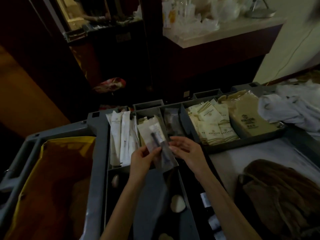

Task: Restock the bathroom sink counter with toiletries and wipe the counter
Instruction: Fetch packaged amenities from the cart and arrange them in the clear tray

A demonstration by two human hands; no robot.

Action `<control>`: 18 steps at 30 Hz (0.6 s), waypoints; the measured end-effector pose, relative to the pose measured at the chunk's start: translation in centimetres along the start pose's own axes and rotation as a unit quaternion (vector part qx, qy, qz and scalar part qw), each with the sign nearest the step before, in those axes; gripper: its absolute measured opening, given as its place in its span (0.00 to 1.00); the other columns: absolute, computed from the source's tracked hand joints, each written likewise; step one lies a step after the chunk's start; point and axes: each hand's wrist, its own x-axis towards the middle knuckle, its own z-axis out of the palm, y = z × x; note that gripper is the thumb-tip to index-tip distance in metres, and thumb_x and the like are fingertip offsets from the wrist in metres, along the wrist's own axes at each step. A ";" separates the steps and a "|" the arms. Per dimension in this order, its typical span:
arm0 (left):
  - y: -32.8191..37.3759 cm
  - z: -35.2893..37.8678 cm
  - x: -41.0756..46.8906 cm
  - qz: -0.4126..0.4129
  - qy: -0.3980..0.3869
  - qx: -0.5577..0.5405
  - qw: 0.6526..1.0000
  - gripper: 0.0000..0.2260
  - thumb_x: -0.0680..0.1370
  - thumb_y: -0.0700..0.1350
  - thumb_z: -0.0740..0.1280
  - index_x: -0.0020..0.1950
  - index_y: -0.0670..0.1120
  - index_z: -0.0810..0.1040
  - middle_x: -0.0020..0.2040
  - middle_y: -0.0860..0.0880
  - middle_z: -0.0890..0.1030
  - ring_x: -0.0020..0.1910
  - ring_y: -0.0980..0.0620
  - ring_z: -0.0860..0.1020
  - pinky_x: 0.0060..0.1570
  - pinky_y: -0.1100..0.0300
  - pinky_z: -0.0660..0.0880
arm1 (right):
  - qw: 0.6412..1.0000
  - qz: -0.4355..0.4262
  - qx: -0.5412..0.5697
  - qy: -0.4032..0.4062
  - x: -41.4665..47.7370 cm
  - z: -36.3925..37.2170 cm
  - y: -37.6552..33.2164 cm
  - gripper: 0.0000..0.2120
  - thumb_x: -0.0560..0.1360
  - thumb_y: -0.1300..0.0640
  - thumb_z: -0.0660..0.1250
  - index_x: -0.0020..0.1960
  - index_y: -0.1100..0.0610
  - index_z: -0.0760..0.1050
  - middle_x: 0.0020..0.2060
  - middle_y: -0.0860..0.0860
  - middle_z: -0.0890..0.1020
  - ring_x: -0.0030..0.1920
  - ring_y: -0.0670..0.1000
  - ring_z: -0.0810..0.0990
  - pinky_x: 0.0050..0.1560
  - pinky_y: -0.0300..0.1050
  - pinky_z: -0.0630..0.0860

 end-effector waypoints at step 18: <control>-2.1 -0.6 0.5 -0.047 0.009 -0.079 0.996 0.05 0.75 0.33 0.68 0.49 0.40 0.81 0.37 0.50 0.85 0.37 0.56 0.82 0.39 0.64 0.79 | 0.872 -0.036 -0.486 -0.048 10.1 -1.2 0.3 0.23 0.77 0.61 0.65 0.71 0.55 0.67 0.67 0.54 0.73 0.64 0.55 0.74 0.59 0.46 0.71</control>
